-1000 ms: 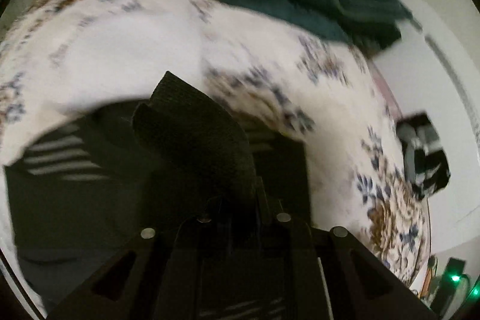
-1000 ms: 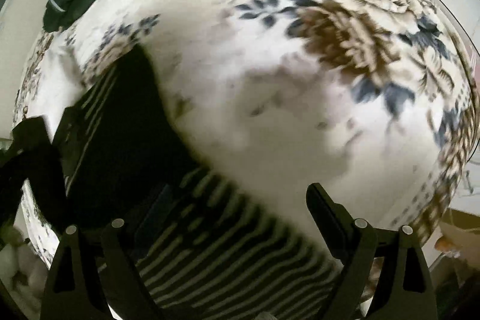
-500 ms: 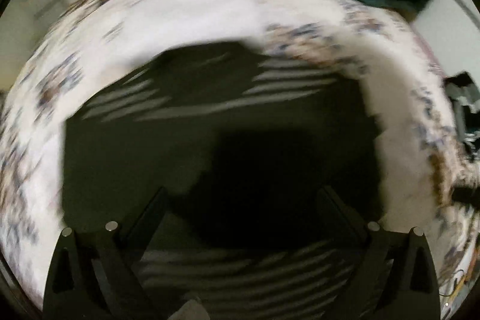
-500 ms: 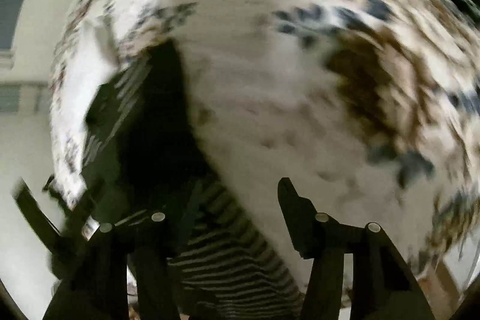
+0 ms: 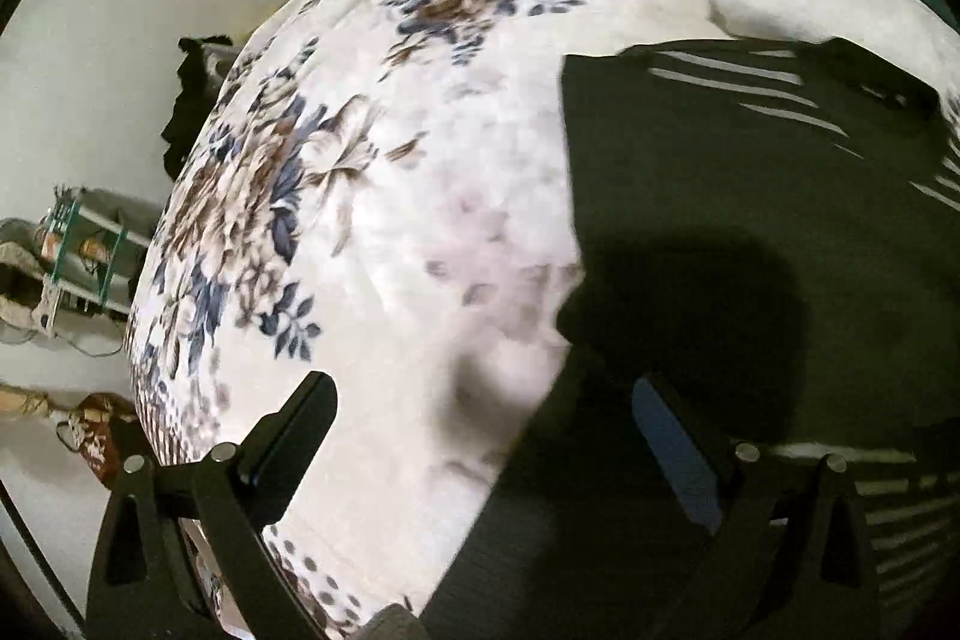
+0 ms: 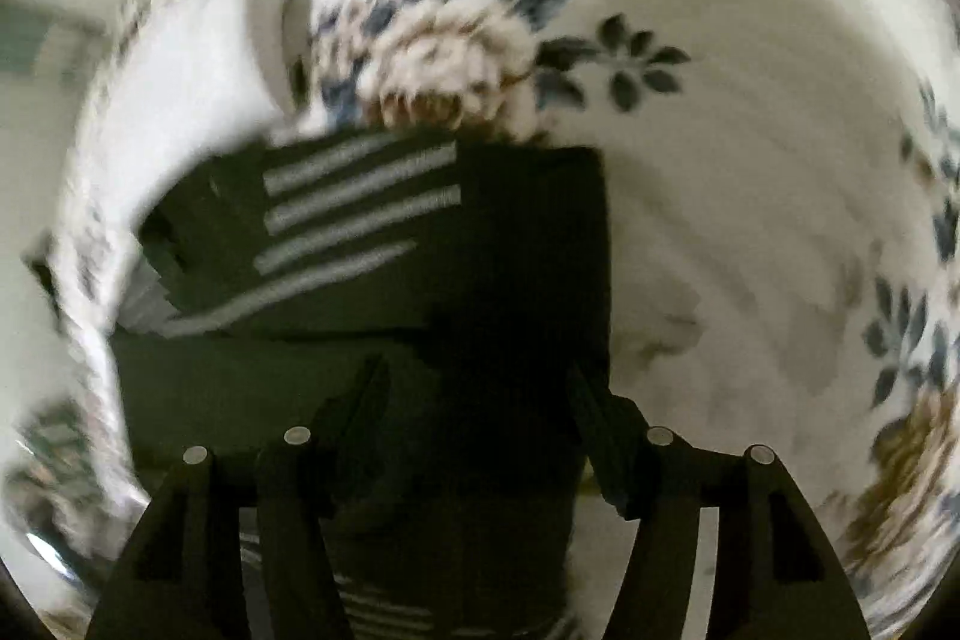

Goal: Fold small clothes

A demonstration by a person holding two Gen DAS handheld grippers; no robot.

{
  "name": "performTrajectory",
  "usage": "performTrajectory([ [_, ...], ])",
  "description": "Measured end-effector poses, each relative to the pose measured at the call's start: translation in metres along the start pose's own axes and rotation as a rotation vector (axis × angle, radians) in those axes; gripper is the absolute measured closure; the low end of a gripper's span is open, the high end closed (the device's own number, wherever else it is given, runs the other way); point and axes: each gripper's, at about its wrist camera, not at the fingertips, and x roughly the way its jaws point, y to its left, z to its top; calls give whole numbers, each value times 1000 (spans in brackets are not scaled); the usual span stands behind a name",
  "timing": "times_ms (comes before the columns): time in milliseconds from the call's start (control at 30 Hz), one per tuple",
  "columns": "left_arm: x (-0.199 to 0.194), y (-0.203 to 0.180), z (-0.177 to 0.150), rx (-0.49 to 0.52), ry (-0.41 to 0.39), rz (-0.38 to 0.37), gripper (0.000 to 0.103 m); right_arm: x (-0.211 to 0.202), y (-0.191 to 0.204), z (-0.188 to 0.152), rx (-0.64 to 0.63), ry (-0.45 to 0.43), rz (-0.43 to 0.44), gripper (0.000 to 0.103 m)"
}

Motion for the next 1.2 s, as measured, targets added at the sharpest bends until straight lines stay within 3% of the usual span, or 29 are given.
performTrajectory([
  [133, 1, 3, 0, -6, 8, -6, 2, 3, -13, -48, -53, 93, -67, 40],
  [233, 0, 1, -5, 2, 14, -20, 2, 2, -34, -81, -27, 190, -70, 40],
  [300, 0, 2, -5, 7, 19, -26, 2, -8, -47, -92, 10, 204, -51, 40],
  [433, 0, -5, 1, 17, 12, -39, 2, -37, -68, -78, 153, 87, 65, 40],
  [500, 0, -11, 9, 28, -2, -45, 2, -41, -77, -59, 237, 30, 169, 40],
  [633, 1, -18, 23, 36, -17, -51, 2, -8, -80, -27, 326, 75, 245, 40],
  [700, 3, -20, 28, 40, -17, -59, 2, 10, -71, -27, 328, 100, 260, 41],
  [733, 5, -22, 32, 49, -19, -54, 2, 14, -67, -26, 323, 107, 237, 47],
  [767, 6, -23, 34, 54, -23, -56, 2, 10, -61, -25, 301, 98, 159, 48],
  [900, 5, -41, 51, 82, -40, -115, 2, -29, -29, -31, 221, -80, 100, 48],
  [1000, 8, -74, 65, 151, -37, -168, 2, -45, 15, -34, 137, -167, 142, 48],
  [1100, 23, -108, 65, 226, 9, -188, 2, -2, 71, -26, 28, -31, 225, 48],
  [1200, 26, -117, 45, 294, 19, -157, 2, 38, 101, -34, -50, 77, 169, 48],
])
